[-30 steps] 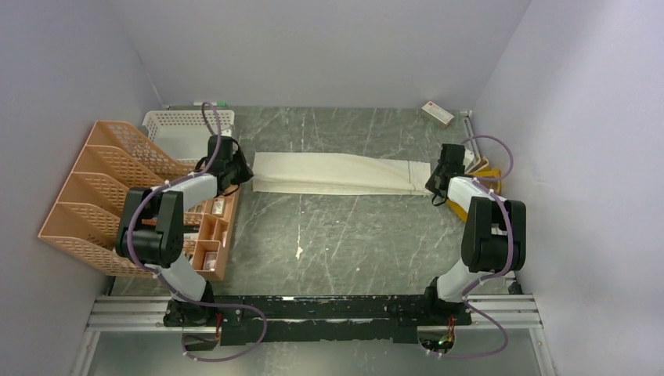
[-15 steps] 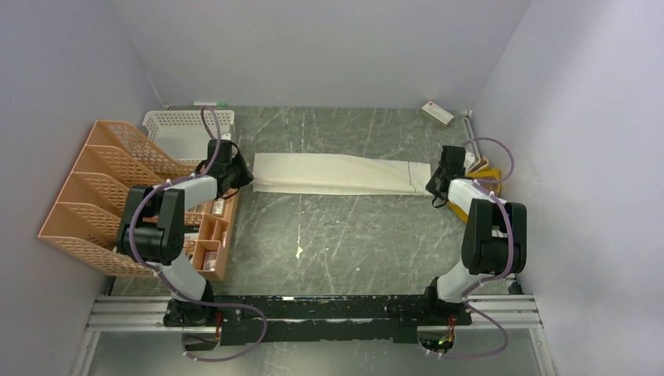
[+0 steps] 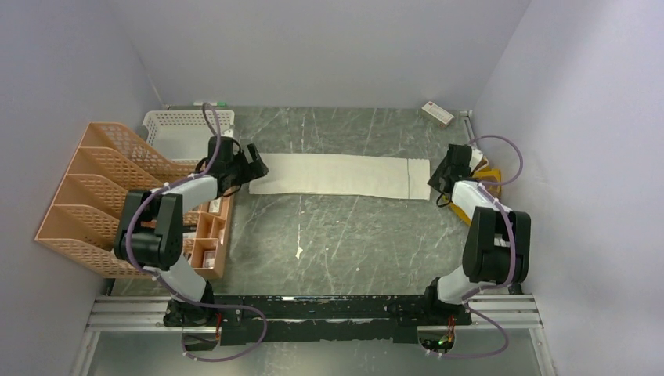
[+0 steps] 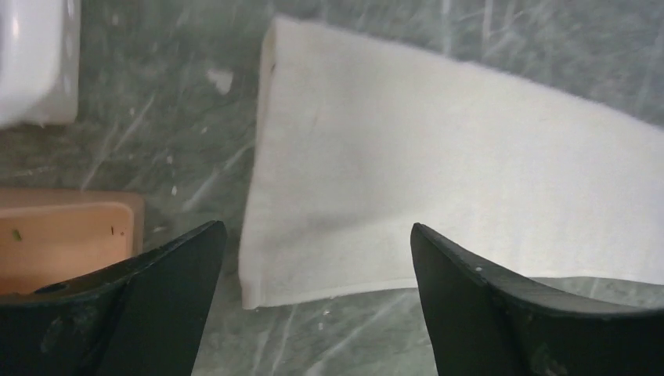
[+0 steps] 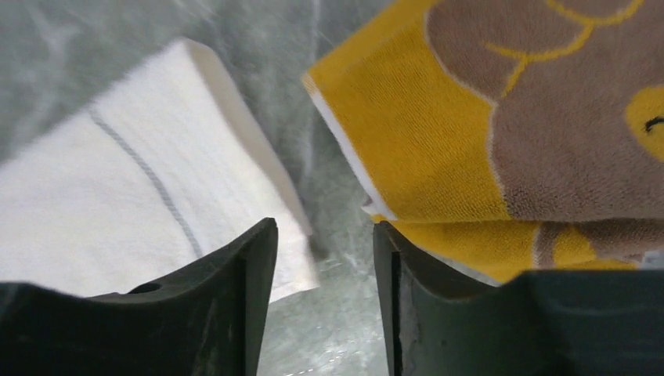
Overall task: Roll the towels
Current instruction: Fold the towel at the center of the board.
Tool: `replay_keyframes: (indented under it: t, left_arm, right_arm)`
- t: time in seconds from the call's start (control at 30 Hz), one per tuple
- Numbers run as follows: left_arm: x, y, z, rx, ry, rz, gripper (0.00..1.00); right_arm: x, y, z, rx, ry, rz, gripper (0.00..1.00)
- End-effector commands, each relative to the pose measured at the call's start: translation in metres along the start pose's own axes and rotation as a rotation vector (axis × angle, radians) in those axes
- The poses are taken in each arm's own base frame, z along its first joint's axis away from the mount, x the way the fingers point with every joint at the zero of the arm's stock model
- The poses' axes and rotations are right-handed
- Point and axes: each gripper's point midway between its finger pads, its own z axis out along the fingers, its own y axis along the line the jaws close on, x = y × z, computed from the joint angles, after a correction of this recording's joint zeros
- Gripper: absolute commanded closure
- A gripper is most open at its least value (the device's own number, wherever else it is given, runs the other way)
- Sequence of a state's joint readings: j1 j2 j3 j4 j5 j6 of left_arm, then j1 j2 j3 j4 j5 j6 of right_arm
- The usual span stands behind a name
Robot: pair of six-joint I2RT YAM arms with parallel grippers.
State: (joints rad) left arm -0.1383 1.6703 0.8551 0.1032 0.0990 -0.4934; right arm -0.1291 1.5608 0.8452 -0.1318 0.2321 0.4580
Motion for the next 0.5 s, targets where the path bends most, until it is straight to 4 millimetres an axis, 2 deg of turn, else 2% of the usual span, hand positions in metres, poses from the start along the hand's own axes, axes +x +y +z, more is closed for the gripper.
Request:
replay_keyframes:
  t: [0.0,0.03,0.13,0.2,0.27,0.33,0.4,0.47]
  left_arm:
    - [-0.046,-0.029,-0.024,0.020,-0.093,0.070,0.00]
    - [-0.059,-0.040,-0.031,0.028,-0.118,0.090,0.00]
    - [-0.080,-0.066,-0.048,0.064,-0.160,0.130,0.00]
    - [-0.086,-0.078,-0.054,0.106,-0.167,0.138,0.00]
    - [-0.083,-0.078,-0.050,0.110,-0.152,0.144,0.01]
    - [-0.073,-0.067,-0.041,0.076,-0.120,0.148,0.00]
    - [-0.062,-0.056,-0.032,0.051,-0.079,0.150,0.01]
    - [-0.057,-0.053,-0.027,0.068,-0.067,0.140,0.02]
  right_arm:
    - [-0.060,0.027,-0.034,-0.132,-0.191,0.026,0.50]
    - [-0.067,0.036,-0.042,-0.172,-0.216,0.018,0.47]
    - [-0.077,0.071,-0.060,-0.328,-0.244,-0.042,0.44]
    - [-0.074,0.090,-0.060,-0.394,-0.216,-0.082,0.43]
    - [-0.066,0.101,-0.052,-0.437,-0.161,-0.107,0.39]
    - [-0.067,0.103,-0.038,-0.432,-0.129,-0.147,0.36]
    - [-0.060,0.093,-0.019,-0.411,-0.071,-0.156,0.34]
    - [-0.055,0.081,-0.006,-0.467,-0.027,-0.094,0.33]
